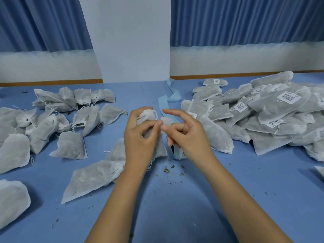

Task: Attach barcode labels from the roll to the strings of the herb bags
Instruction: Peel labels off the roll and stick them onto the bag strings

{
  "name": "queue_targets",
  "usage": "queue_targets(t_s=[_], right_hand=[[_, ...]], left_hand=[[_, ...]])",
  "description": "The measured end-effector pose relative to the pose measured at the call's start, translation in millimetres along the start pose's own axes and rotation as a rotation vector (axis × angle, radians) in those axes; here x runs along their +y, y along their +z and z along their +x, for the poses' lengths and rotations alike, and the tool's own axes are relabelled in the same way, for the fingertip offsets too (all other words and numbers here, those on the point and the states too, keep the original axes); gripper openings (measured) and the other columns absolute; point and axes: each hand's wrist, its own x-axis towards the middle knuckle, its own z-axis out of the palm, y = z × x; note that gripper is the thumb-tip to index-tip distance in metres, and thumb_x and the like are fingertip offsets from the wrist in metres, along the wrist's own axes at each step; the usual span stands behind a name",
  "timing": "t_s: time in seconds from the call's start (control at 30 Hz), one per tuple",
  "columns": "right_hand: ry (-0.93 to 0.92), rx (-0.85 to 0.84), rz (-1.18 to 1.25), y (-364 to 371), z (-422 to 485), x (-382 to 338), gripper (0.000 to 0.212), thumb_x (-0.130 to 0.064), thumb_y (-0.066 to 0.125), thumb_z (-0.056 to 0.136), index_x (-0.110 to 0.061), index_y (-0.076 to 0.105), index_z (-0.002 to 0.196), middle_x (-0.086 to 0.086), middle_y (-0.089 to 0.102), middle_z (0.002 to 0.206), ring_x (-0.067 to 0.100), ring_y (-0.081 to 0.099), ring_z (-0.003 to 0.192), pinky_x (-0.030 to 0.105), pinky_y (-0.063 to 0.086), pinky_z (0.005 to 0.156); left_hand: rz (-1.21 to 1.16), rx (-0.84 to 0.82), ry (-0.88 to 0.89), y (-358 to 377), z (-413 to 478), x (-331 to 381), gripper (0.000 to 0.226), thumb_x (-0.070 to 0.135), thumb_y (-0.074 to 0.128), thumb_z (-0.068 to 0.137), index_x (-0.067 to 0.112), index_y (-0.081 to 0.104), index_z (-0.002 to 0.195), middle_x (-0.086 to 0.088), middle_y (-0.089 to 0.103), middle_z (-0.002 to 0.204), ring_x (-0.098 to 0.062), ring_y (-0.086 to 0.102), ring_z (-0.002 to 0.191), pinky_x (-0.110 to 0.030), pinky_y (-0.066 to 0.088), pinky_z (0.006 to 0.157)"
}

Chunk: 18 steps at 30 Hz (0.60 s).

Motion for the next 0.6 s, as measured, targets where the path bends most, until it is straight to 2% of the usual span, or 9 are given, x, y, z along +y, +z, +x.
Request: queue_targets(t_s=[0.1,0.23,0.33,0.47,0.53,0.6], right_hand=[[-0.023,0.091,0.005,-0.8,-3.9,3.8,0.009,-0.007,0.063,0.09,-0.015,0.066,0.093,-0.004,0.053,0.046,0.003,0.046,0.044,0.01,0.039,0.052],[0.023,0.14,0.071,-10.1,-6.9,4.0,0.011,-0.011,0.065,0.088,-0.017,0.065,0.078,-0.004,0.053,0.047,0.006,0.046,0.045,0.016,0.04,0.049],[0.002,0.132,0.079,-11.7,-10.9,2.4,0.017,-0.008,0.064,0.088,-0.019,0.063,0.075,-0.003,0.053,0.046,0.007,0.046,0.045,0.015,0.04,0.05],[0.001,0.099,0.102,-12.7,-13.9,0.4,0.02,-0.002,0.06,0.09,-0.016,0.06,0.075,-0.003,0.054,0.047,0.007,0.046,0.046,0.013,0.04,0.051],[0.007,0.127,0.157,-18.8,-12.9,-2.6,0.021,-0.001,0.056,0.091,-0.014,0.058,0.076,-0.003,0.055,0.049,0.007,0.045,0.045,0.013,0.038,0.049],[-0.013,0.165,0.209,-27.9,-11.5,-5.5,0.02,-0.001,0.053,0.093,-0.013,0.055,0.077,-0.004,0.056,0.051,0.007,0.044,0.046,0.014,0.036,0.047]], left_hand=[[-0.065,-0.09,0.028,-0.5,-0.3,2.1,0.017,0.01,0.069,0.087,0.025,0.073,0.079,0.007,0.056,0.115,0.0,0.056,0.109,-0.01,0.04,0.088],[-0.184,-0.15,-0.069,-2.1,0.4,6.2,0.009,0.022,0.075,0.08,0.03,0.077,0.083,0.012,0.058,0.117,0.002,0.057,0.11,-0.009,0.041,0.088],[-0.302,-0.224,-0.158,-3.8,0.8,6.7,0.014,0.028,0.076,0.076,0.036,0.078,0.087,0.014,0.059,0.119,-0.001,0.056,0.114,-0.011,0.041,0.091],[-0.418,-0.278,-0.192,-6.0,0.1,6.4,0.025,0.037,0.074,0.073,0.032,0.078,0.097,0.012,0.059,0.128,-0.005,0.053,0.124,-0.022,0.044,0.101],[-0.489,-0.266,-0.214,-7.2,1.5,5.6,0.023,0.034,0.07,0.077,0.03,0.077,0.099,0.008,0.06,0.13,-0.005,0.052,0.126,-0.021,0.042,0.099],[-0.515,-0.235,-0.209,-10.3,4.4,3.6,0.022,0.021,0.064,0.084,0.027,0.077,0.101,0.003,0.06,0.132,-0.005,0.051,0.126,-0.018,0.039,0.1]])
